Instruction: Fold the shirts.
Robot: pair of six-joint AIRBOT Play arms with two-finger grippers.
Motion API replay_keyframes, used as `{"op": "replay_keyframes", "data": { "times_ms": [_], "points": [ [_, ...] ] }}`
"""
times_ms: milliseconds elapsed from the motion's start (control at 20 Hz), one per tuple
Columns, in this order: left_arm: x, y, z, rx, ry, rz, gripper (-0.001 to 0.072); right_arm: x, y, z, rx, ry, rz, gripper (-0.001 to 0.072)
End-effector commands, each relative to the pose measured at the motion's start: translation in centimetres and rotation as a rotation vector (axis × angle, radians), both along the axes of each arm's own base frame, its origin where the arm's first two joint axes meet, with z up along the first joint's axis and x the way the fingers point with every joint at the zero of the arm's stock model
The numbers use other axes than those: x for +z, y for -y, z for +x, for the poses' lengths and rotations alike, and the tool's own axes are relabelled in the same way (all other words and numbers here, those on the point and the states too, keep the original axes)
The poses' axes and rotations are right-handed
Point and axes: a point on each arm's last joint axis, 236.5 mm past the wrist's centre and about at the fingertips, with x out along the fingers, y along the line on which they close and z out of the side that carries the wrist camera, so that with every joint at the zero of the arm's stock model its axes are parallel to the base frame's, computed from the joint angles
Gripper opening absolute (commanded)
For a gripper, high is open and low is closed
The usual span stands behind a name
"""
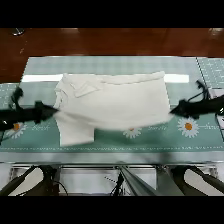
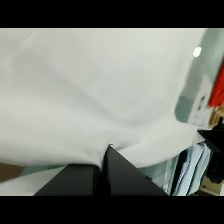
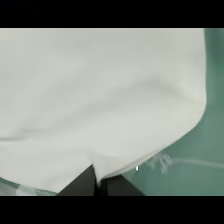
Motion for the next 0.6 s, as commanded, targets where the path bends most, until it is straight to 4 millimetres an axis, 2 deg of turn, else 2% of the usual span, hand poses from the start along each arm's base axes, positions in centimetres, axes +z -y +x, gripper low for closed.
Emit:
{"op": "replay_keyframes", "data": {
  "times_ms": [0, 50, 100, 150, 200, 250, 300, 400, 550],
  "points": [
    [17.8, -0.3, 5.8, 0.054, 0.424, -0.106, 0.0026, 16.7, 0.5, 7.2, -0.016, 0.461, -0.047, 0.0023],
    [23.4, -0.4, 6.2, 0.066, 0.567, -0.063, 0.0026, 22.2, 0.9, 8.1, -0.035, 0.605, -0.094, 0.0023],
    [28.1, -0.4, 5.9, 0.074, 0.693, 0.007, 0.0026, 28.0, 1.1, 8.0, -0.053, 0.747, -0.143, 0.0023],
    [32.9, -0.4, 5.0, 0.093, 0.822, 0.092, 0.0026, 33.1, 1.0, 7.0, -0.065, 0.873, -0.188, 0.0023],
    [37.0, -0.6, 3.9, 0.129, 0.934, 0.198, 0.0026, 37.1, 0.8, 5.5, -0.078, 0.968, -0.232, 0.0022],
    [40.2, -1.2, 2.7, 0.193, 0.997, 0.294, 0.0026, 40.3, 0.4, 3.6, -0.084, 1.052, -0.276, 0.0023],
    [43.2, -1.7, 1.0, 0.261, 1.051, 0.380, 0.0026, 42.7, -0.1, 1.4, -0.088, 1.118, -0.322, 0.0023],
    [47.4, -1.8, -3.1, 0.335, 1.152, 0.581, 0.0026, 45.2, -0.6, -3.0, -0.114, 1.195, -0.399, 0.0023],
    [50.9, -1.0, -9.8, 0.417, 1.266, 0.802, 0.0026, 46.7, -0.6, -9.1, -0.167, 1.247, -0.538, 0.0023]
  ]
}}
